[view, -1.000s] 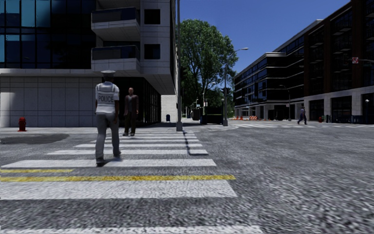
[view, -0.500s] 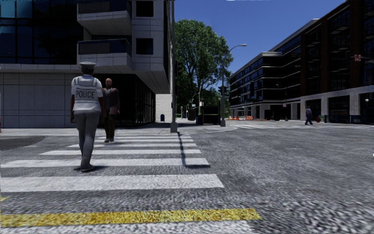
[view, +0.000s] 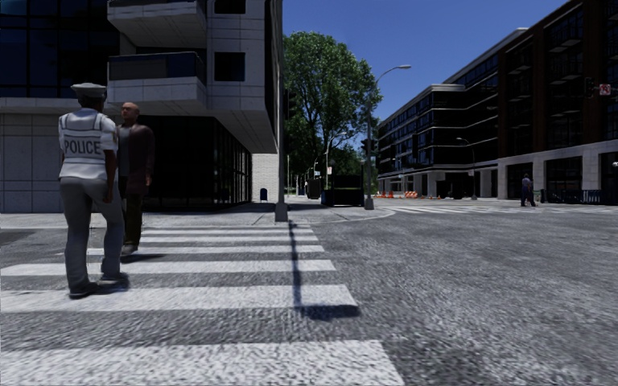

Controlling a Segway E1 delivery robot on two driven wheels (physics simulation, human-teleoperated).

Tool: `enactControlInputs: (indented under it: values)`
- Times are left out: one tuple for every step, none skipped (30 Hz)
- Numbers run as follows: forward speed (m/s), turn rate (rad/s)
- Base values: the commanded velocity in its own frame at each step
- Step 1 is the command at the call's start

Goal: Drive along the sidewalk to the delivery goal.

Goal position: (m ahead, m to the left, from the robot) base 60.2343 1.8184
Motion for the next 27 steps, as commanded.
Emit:
enactControlInputs:
  values:
    - [1.87,0.0]
    - [1.87,0.0]
    - [1.87,0.0]
    - [1.87,0.0]
    - [1.87,0.0]
    - [1.87,0.0]
    - [1.87,0.0]
    - [1.87,0.05]
    - [1.87,0.24]
    - [1.87,0.42]
    - [1.87,0.5]
    - [1.87,0.5]
    - [1.87,0.51]
    - [1.87,0.32]
    - [1.87,0.08]
    - [1.87,0.0]
    - [1.87,0.0]
    - [1.87,0.0]
    - [1.87,0.0]
    - [1.87,0.0]
    - [1.87,0.0]
    - [1.87,0.0]
    - [1.87,0.0]
    - [1.87,0.0]
    - [1.87,0.0]
    - [1.87,0.0]
    - [1.87,0.0]
